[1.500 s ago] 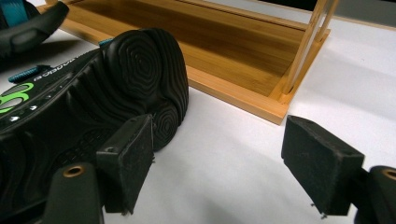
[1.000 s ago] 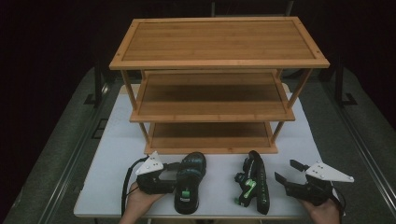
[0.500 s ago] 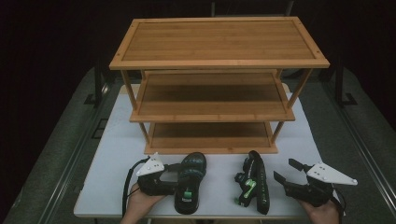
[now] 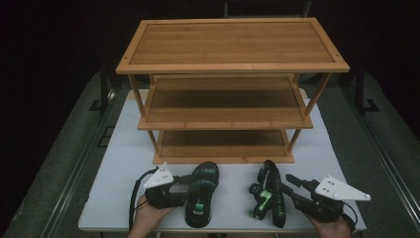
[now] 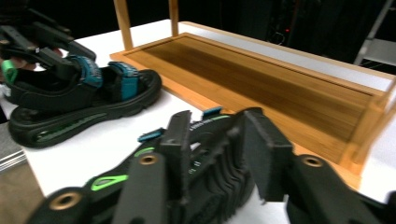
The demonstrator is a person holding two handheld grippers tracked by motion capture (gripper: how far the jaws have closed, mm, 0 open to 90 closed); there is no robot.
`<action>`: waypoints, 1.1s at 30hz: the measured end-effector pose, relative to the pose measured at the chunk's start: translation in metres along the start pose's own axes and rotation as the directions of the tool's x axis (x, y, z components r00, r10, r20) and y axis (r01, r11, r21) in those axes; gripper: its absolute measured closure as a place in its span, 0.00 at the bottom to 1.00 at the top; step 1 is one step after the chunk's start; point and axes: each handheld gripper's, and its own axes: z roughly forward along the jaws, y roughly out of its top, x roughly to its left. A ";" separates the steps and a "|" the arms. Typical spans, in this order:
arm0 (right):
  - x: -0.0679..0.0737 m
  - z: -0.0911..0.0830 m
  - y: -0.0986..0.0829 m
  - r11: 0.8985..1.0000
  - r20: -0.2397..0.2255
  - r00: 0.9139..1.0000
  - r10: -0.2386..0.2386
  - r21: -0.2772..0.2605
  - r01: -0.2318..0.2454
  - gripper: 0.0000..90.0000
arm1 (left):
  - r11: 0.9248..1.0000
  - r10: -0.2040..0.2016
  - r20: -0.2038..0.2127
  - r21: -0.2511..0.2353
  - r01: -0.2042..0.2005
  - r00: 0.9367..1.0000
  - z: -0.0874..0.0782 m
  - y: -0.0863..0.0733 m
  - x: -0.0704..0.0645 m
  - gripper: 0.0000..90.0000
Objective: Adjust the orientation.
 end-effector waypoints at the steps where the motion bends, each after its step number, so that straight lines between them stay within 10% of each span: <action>1: 0.002 0.001 0.001 1.000 -0.004 1.000 -0.006 0.006 0.006 0.77 | 1.000 0.001 0.000 0.000 -0.001 1.000 0.000 0.000 0.000 0.56; 14: 0.017 0.020 0.001 0.992 -0.012 0.997 -0.072 0.100 0.073 0.98 | 1.000 0.004 -0.001 -0.001 -0.004 1.000 0.000 0.000 -0.001 0.56; 33: 0.005 -0.003 -0.001 0.991 0.085 0.995 -0.058 0.123 0.047 0.99 | 1.000 0.003 0.002 0.000 -0.003 1.000 -0.002 -0.001 -0.001 0.57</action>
